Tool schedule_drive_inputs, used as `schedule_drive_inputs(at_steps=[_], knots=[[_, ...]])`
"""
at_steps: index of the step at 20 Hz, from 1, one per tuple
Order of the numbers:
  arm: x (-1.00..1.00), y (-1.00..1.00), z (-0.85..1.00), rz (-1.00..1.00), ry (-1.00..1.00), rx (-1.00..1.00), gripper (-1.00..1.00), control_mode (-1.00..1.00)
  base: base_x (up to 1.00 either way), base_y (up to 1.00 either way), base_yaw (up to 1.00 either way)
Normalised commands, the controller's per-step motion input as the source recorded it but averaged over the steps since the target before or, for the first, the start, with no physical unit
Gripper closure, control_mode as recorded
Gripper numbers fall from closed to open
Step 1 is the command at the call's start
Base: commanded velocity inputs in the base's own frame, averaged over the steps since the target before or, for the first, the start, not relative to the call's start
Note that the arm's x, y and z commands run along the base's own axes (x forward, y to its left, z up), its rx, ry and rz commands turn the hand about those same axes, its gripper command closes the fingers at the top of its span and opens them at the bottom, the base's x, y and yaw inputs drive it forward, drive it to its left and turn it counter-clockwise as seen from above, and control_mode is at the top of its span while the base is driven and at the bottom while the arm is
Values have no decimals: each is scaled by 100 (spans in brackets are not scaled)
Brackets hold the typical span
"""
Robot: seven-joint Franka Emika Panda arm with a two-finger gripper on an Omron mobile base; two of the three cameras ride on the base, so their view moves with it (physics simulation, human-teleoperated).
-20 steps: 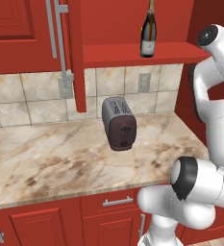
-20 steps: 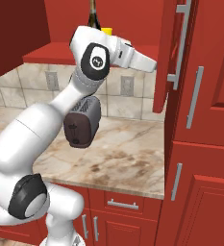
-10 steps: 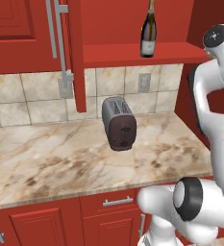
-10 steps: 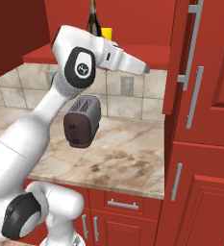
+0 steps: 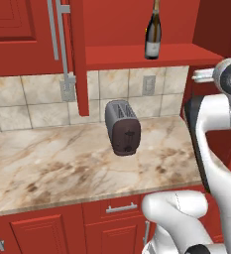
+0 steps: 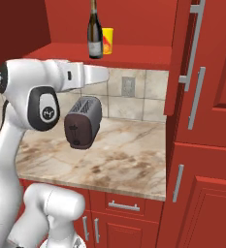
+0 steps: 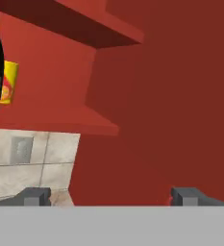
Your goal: Open the cabinet directly in front. Then move the wine and the cup to the dining counter with the candle on it.
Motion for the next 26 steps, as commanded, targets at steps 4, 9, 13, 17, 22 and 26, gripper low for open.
schedule_drive_inputs(at_steps=[4,9,13,17,22,26], knots=[[-3,100,4,54,0,-11,-100,-100,0,0,0],[0,85,26,50,0,0,-100,-100,0,0,0],[8,36,42,35,4,4,-100,-100,0,0,0],[9,9,24,20,4,9,-100,-100,0,0,0],[0,1,2,-7,0,1,-100,-100,0,0,0],[4,15,21,-24,0,10,-100,-100,0,0,0]])
